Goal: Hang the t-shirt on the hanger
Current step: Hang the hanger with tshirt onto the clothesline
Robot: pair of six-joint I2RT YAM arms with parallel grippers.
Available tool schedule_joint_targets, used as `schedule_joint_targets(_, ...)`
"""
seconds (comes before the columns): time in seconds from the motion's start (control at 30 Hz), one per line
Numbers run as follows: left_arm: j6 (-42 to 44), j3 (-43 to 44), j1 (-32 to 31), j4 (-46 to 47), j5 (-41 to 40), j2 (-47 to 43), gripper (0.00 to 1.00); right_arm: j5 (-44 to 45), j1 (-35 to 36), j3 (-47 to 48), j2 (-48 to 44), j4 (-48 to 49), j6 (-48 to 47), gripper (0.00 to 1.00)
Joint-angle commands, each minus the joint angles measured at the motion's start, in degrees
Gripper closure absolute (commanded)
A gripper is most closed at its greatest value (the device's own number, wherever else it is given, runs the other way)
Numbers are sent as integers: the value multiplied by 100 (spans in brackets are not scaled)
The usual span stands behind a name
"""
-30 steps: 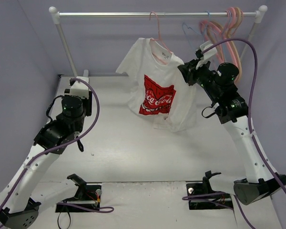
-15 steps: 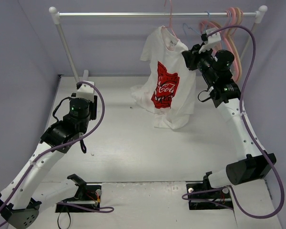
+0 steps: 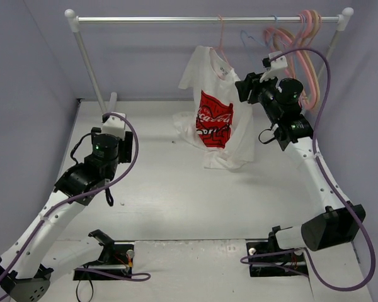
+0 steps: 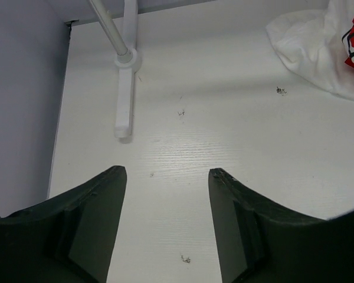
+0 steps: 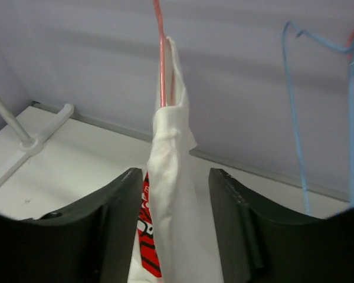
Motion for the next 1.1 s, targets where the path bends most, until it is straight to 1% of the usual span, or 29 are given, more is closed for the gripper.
schedule_joint_targets(0.0,-52,220,37,114,-96,-180,42,378,-39,55,-695,492,-283,48)
schedule_joint_targets(0.03,-34,228,37,88,-114,-180,40,423,-47,28,-739,422,-353,35)
schedule_joint_targets(0.1,-25,255,37,0,-140,-171,37,502,-39,-7,-949,97,-415,25)
schedule_joint_targets(0.13,-25,237,37,-26,-149,-180,34,554,-39,-51,-1037,-70,-424,20)
schedule_joint_targets(0.27,-25,71,37,-106,-27,-346,32,686,-39,-446,-1826,-492,-459,11)
schedule_joint_targets(0.33,-95,-79,37,-132,0,-451,28,783,-39,-823,-2152,-746,-407,6)
schedule_joint_targets(0.37,-130,-123,37,-167,0,-548,25,827,-39,-981,-2511,-809,-389,3)
schedule_joint_targets(0.4,-165,-149,37,-254,-17,-592,24,914,-39,-1339,-2715,-879,-372,1)
schedule_joint_targets(0.43,-227,-228,37,-316,-35,-636,23,985,-39,-1526,-2899,-1002,-337,0)
schedule_joint_targets(0.47,-253,-272,37,-369,-70,-724,21,1064,-30,-1736,-3336,-1038,-223,0)
schedule_joint_targets(0.5,-288,-325,37,-491,-79,-759,21,1213,-30,-2156,-3558,-1064,-187,0)
schedule_joint_targets(0.53,-297,-447,37,-545,-44,-812,21,1345,-30,-2334,-3778,-1134,-170,0)
schedule_joint_targets(0.57,-324,-509,37,-597,95,-899,20,1520,-30,-2475,-4172,-1196,161,0)
schedule_joint_targets(0.6,-428,-562,37,-720,158,-944,20,1626,-21,-2572,-4332,-1249,234,0)
schedule_joint_targets(0.63,-490,-676,37,-773,237,-997,20,1627,-21,-2643,-4577,-1667,209,0)
schedule_joint_targets(0.73,-701,-991,37,-897,422,-1295,20,1837,-12,-2591,-4912,-2318,33,0)
schedule_joint_targets(0.8,-798,-1186,37,-897,483,-1427,20,1856,84,-2626,-5115,-2523,93,0)
schedule_joint_targets(0.83,-833,-1291,37,-897,483,-1567,20,1795,128,-2731,-5351,-2550,190,0)
schedule_joint_targets(0.97,-895,-1914,28,-687,466,-1963,20,1697,146,-3039,-5827,-2594,358,0)
schedule_joint_targets(1.07,-974,-2118,28,-545,334,-2279,20,1732,155,-3188,-6152,-2576,349,0)
